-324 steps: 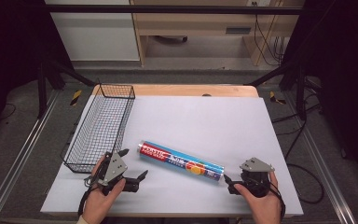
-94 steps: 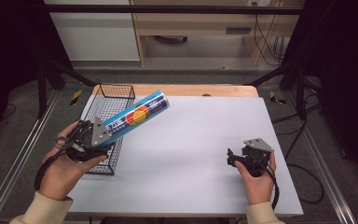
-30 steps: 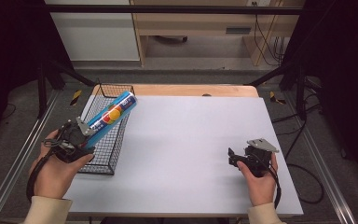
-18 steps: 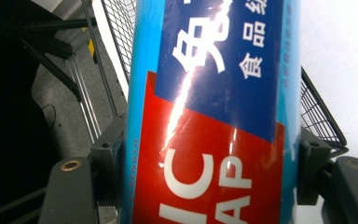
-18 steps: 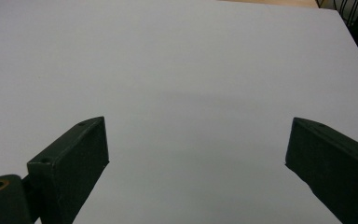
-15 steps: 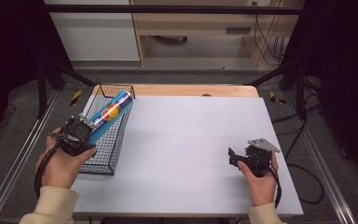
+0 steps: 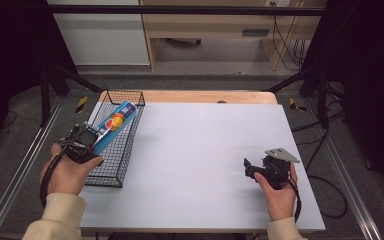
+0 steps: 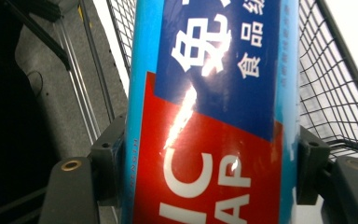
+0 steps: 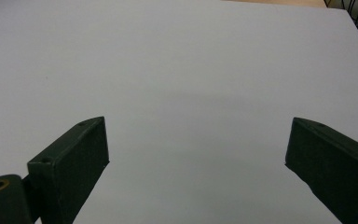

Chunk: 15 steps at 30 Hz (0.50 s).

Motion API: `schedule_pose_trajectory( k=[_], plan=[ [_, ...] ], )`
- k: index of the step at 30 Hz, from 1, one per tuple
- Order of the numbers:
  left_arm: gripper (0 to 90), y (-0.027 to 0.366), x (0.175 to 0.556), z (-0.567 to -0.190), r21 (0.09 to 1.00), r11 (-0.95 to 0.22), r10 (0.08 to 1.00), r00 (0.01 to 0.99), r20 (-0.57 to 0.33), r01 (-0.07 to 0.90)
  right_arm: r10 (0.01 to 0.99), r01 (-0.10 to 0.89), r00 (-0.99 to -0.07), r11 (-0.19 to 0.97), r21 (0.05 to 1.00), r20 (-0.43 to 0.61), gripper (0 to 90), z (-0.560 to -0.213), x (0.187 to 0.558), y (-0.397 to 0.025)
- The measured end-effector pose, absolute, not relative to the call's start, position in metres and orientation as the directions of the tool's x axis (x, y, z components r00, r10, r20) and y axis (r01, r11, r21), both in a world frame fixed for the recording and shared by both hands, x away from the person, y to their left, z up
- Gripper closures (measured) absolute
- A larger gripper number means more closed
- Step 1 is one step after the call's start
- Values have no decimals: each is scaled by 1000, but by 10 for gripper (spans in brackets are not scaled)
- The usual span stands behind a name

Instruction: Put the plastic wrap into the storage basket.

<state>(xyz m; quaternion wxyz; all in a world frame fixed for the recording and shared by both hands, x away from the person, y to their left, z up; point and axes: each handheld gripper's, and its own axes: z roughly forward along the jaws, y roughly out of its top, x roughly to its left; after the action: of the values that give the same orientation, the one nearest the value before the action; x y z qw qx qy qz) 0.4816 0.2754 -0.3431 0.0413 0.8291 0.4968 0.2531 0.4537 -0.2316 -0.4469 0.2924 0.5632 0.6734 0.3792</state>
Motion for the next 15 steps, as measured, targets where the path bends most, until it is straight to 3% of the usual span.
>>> schedule_pose_trajectory(
  k=[15],
  plan=[
    [312,280,494,-356,244,-468,855,367,366,849,978,541,-204,82,837,36,63,-448,454,-231]
  ],
)
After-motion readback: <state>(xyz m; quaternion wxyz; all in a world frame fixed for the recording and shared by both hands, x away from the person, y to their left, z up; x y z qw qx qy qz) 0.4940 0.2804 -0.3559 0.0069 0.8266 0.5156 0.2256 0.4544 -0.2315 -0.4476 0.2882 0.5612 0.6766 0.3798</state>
